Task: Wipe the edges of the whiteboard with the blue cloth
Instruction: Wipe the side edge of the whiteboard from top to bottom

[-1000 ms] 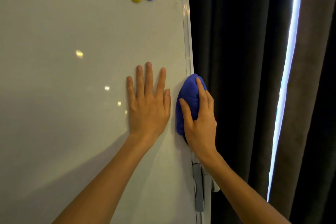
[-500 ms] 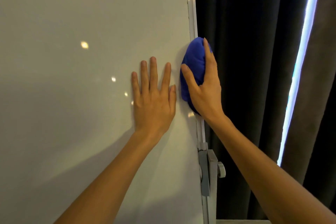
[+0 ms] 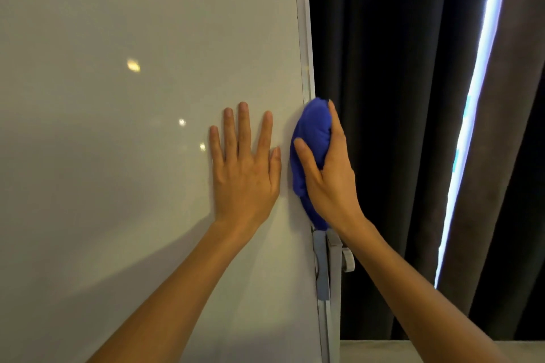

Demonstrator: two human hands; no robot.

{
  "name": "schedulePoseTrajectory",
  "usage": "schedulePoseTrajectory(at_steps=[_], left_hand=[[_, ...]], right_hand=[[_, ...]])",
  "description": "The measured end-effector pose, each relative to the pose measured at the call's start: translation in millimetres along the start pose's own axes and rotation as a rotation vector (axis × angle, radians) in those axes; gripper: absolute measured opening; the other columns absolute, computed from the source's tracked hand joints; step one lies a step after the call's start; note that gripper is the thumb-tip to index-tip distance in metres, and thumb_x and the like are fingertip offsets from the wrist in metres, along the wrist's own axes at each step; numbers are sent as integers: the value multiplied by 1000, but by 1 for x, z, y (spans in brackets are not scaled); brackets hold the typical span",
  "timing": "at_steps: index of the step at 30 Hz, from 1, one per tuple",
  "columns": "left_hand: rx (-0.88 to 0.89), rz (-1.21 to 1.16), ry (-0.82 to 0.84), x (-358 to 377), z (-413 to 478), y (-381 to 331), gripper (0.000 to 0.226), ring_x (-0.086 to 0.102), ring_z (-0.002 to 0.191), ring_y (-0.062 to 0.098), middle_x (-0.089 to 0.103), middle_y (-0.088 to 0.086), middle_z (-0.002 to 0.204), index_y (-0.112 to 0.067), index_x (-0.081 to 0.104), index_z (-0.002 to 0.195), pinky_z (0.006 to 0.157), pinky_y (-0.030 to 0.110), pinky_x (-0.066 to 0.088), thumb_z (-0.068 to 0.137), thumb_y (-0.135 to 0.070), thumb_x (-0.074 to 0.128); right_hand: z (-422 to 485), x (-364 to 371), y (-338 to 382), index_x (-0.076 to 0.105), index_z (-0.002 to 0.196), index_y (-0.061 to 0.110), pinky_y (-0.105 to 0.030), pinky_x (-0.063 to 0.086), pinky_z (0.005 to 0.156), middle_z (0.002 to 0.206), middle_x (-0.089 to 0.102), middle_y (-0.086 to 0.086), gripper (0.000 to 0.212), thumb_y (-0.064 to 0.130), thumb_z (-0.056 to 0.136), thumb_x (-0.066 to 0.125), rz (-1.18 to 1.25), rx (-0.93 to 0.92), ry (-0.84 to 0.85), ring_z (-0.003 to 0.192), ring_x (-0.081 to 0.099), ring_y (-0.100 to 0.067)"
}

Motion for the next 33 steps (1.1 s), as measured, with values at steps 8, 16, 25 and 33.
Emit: schedulePoseTrajectory(at_steps=[8,16,25,33], left_hand=[[4,-8,-6,0,-15,-2,62,6,157,38,8,19,170,-17,14,166,127,55,10,111,-45,8],[5,-13,-6,3,-33,-8,61,4,157,39,6,20,170,-16,10,166,127,57,10,111,-42,13],[12,-29,36,2,-49,-10,61,6,157,39,7,20,170,-17,9,165,127,57,11,110,-43,11],[3,-19,42,3,-67,-16,60,6,157,40,7,20,170,-18,9,166,126,56,8,111,-43,12]], right_hand=[[10,2,-3,16,152,23,-5,37,97,145,39,16,72,27,95,60,58,6,12,122,45,14],[-37,-10,-26,20,152,25,-6,40,95,139,51,11,72,42,91,54,22,116,113,117,55,2],[-28,-44,-31,33,149,25,-18,50,92,115,61,14,57,31,96,55,-172,28,363,104,62,-2],[-78,-60,-48,33,141,43,-16,51,84,108,62,26,53,52,92,50,-181,62,569,96,64,-4]])
Point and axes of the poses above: each hand's wrist, its own z-axis towards the middle knuckle, its own x-axis out of the palm, y = z × x, the point moved 6 cm from there along z, towards the middle knuckle
